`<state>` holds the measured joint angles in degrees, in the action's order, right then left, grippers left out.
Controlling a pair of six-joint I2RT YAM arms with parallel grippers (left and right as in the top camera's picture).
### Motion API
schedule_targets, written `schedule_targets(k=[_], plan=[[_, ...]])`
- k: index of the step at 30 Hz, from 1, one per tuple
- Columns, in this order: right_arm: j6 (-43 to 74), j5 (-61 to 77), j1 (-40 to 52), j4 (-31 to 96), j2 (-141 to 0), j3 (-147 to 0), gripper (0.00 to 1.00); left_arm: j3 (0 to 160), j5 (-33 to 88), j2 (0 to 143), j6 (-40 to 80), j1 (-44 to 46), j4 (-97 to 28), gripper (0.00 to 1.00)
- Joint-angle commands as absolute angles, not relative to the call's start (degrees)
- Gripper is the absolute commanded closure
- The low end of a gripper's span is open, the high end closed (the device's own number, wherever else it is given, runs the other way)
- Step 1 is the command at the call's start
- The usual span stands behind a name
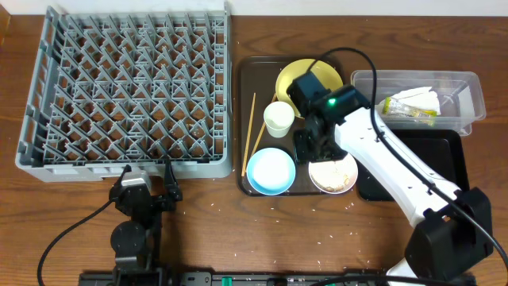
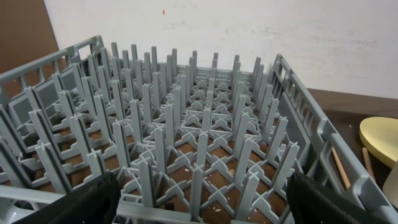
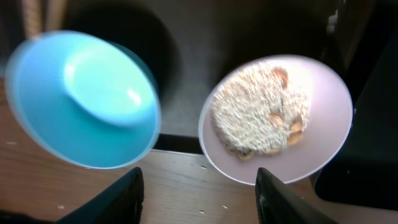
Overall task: Sort waste into correct bins and load items into the dishwasher
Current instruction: 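Move the right gripper to the pink rice bowl and grasp its rim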
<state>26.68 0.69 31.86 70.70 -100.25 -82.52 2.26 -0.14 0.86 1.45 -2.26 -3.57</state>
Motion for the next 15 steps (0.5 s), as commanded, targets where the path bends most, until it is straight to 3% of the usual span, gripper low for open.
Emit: schedule_targets(k=[1, 15], plan=[[29.26, -0.12, 32.01, 69.87, -100.47, -79.92, 0.49, 0.43, -0.43, 0.71, 1.13, -2.68, -4.4, 0.14], [29.1, -0.21, 32.25, 62.54, -100.47, -74.76, 0.59, 0.43, -0.43, 0.71, 1.13, -2.68, -4.38, 0.14]])
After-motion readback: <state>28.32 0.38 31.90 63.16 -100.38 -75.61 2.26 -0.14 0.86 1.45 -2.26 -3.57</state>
